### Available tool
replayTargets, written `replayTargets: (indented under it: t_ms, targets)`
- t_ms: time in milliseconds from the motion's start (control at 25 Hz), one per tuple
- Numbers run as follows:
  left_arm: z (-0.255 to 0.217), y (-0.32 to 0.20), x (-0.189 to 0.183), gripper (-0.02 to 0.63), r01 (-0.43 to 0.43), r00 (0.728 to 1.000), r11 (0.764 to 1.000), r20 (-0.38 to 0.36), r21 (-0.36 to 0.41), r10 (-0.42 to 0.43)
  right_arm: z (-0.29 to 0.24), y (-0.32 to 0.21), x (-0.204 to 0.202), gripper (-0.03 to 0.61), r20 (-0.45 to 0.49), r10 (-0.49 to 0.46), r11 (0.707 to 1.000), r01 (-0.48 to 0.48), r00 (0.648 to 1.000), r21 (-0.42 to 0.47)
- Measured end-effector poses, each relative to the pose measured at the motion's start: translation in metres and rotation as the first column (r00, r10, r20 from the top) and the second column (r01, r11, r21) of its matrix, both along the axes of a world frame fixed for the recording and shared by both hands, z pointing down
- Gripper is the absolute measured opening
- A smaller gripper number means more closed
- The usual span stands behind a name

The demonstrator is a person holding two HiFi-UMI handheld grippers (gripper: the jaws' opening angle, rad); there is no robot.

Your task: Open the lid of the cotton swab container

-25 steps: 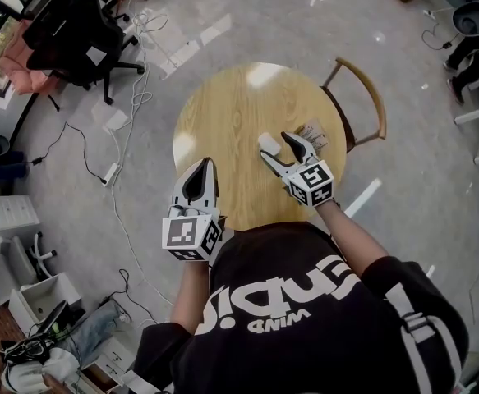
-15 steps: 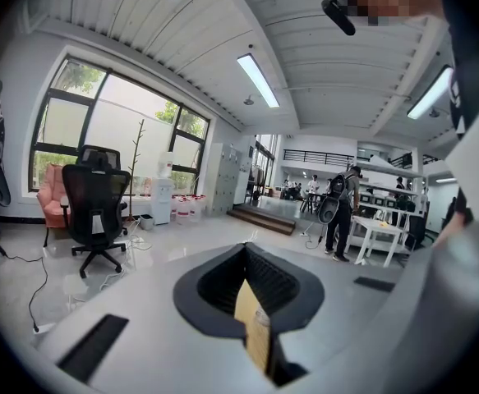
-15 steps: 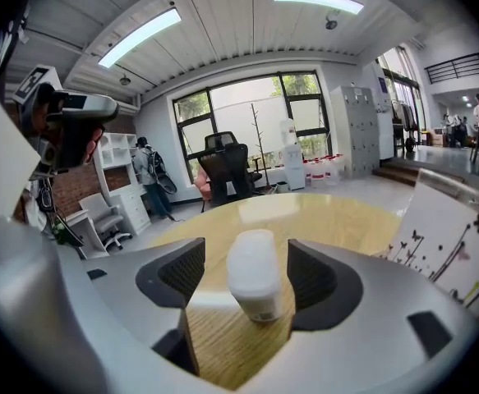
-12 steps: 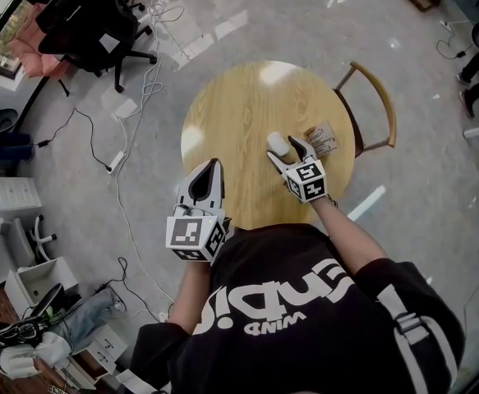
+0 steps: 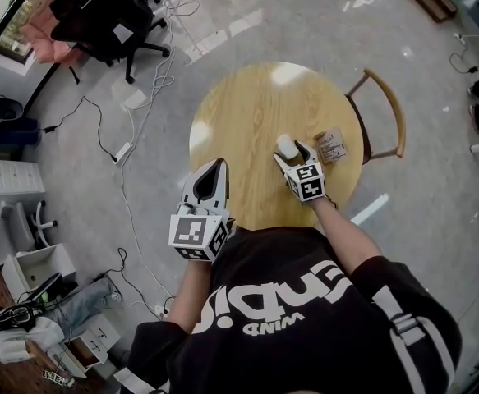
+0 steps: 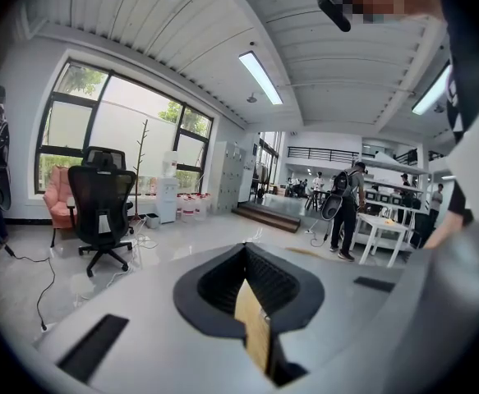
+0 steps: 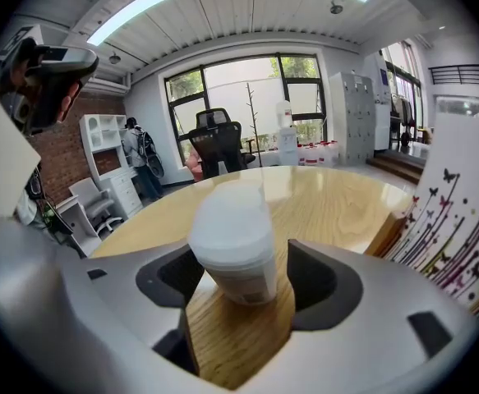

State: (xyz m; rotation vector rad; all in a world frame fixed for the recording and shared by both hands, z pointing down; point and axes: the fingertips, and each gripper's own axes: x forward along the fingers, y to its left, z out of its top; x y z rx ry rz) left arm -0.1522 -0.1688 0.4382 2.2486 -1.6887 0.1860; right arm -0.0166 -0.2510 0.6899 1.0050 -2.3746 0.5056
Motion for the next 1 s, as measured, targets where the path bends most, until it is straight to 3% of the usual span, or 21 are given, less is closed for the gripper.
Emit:
replayTargets:
  t_ms: [760, 1000]
  targets:
    - [0.0049, -0.0042, -0.0048, 0.009, 0.029, 1.0, 1.0, 0.002, -0.002, -0.029, 0.0063, -0.0088, -0.0022, 0.288, -0.053, 0.03, 0.999, -0.029, 0.998, 0.022]
    - [0.0065, -0.0055, -0.0104, 0.009, 0.038, 0.999, 0.999, 0.004, -0.005, -0.038, 0.0069, -0.0088, -0.0064, 0.23, -0.066, 0.011, 1.0, -0.01, 0.998, 0.022]
